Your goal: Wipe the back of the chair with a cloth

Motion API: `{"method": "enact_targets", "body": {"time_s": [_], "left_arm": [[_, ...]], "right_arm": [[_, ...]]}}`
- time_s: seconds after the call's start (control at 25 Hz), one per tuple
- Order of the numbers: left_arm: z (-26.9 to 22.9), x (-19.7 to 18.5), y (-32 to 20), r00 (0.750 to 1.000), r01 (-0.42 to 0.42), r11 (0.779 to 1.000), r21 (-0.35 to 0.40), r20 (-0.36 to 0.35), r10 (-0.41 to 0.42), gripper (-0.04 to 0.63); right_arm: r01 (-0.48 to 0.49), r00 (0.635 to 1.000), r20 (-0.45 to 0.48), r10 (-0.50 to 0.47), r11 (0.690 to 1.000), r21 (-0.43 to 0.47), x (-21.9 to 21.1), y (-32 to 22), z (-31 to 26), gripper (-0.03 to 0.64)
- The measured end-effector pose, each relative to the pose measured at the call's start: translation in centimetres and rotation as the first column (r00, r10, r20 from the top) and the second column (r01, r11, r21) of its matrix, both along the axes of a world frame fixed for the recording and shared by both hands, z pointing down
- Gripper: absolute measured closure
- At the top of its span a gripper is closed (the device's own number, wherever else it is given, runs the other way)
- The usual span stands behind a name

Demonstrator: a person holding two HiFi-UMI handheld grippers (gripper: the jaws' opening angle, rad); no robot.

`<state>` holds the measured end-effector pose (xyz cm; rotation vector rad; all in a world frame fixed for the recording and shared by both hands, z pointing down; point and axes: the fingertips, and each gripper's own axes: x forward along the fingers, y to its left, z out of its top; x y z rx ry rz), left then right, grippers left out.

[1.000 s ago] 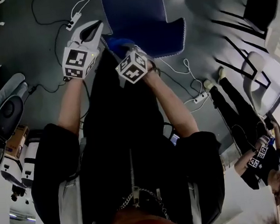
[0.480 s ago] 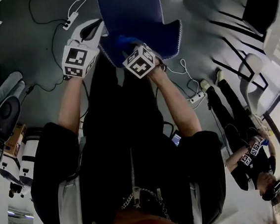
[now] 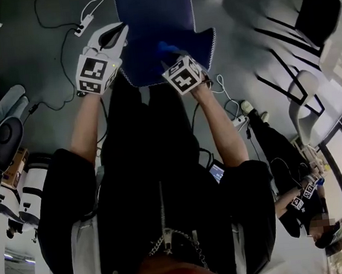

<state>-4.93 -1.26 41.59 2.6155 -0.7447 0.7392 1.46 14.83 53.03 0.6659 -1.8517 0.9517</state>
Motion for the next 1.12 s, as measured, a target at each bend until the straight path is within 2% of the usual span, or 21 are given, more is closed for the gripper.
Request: {"method": "enact_targets", "body": {"time_s": [0.24,0.6,1.0,1.12], "left_arm": [[0.3,2.0,-0.2,1.000,0.005,1.000,0.020,0.007,-0.006,0.584],[1.0,3.8,-0.2,1.000,-0.029,1.000,0.005,0.009,0.029,0.584],[1.1,2.6,-0.4,0.999,-0.038,0.999,0.000,0.003,0.038,0.584],[1.1,2.1,-0.5,0.999,-0.035,0.999,-0.002,0.000,0.035,0.584]], "right_arm": [[0.040,0.998,-0.044,-0.040,0.999,0.003,3.2,0.0,0.2,0.520],[-0.066,0.994,-0.090,0.064,0.998,-0.013,9.2,0.0,1.0,0.520],[-0.173,0.973,-0.159,0.169,0.985,-0.012,13.4,0.0,1.6,0.520],[-0.172,0.969,-0.179,0.169,0.985,0.001,14.0,-0.1,1.5,0.520]]}}
